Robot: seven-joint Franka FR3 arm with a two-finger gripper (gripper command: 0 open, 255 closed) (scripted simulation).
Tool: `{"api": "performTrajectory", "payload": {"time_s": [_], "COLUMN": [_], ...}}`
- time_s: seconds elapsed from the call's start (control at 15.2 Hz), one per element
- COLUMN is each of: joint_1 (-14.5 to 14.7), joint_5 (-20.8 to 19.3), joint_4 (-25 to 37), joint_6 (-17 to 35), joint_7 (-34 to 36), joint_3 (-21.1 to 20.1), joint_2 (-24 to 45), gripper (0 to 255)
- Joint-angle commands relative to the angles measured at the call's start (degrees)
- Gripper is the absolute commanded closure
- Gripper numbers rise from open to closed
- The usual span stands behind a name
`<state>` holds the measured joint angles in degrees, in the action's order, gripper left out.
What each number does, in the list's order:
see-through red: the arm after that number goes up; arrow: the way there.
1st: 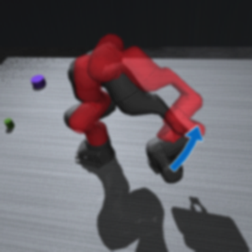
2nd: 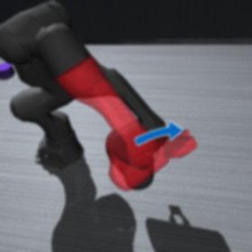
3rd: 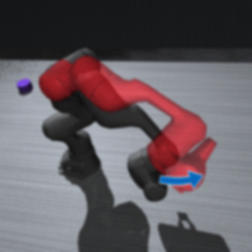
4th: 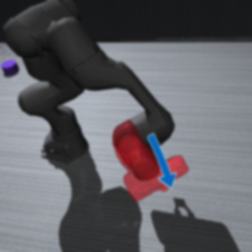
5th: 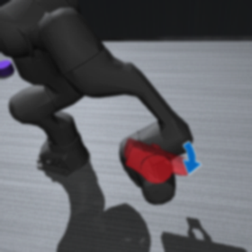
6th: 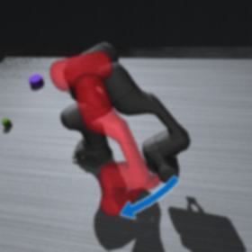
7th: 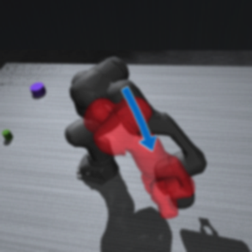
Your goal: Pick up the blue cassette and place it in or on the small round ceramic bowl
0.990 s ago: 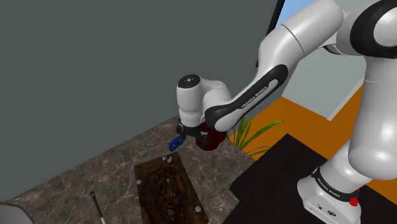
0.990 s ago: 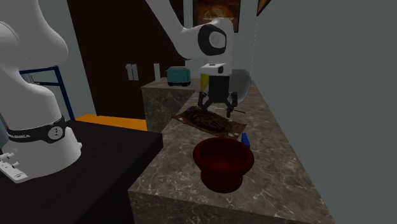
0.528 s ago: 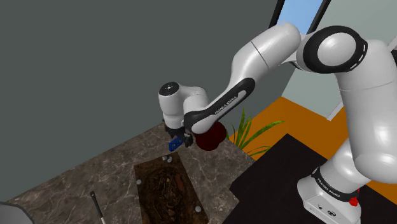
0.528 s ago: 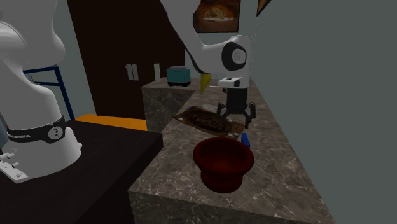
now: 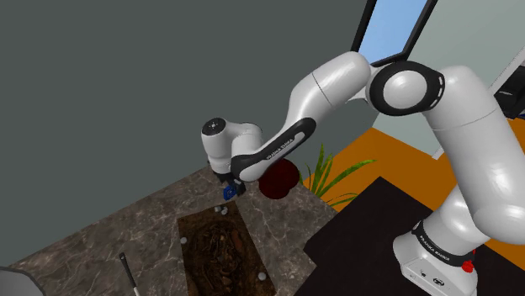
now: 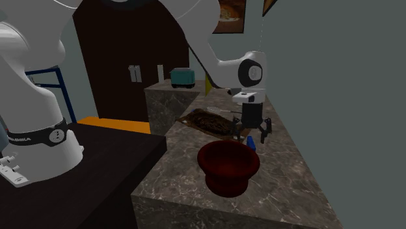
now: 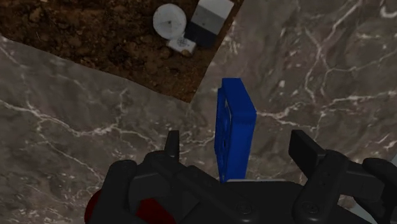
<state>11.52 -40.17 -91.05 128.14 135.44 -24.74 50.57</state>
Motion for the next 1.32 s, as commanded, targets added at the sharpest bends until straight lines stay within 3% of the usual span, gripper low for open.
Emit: {"api": "performTrajectory", "payload": {"time_s": [0.0,0.59,0.66,1.25], "joint_1": [0.15,0.26,0.26,0.26], "joint_5": [-0.47,-0.83,-0.83,-0.84], "joint_4": [0.42,0.68,0.68,0.69], "joint_6": [0.74,1.34,1.34,1.35], "joint_7": [0.21,0.36,0.36,0.36], "joint_3": [0.49,0.87,0.87,0.87], "joint_2": [1.09,1.93,1.93,1.94], "gripper": [0,0,255,255]}}
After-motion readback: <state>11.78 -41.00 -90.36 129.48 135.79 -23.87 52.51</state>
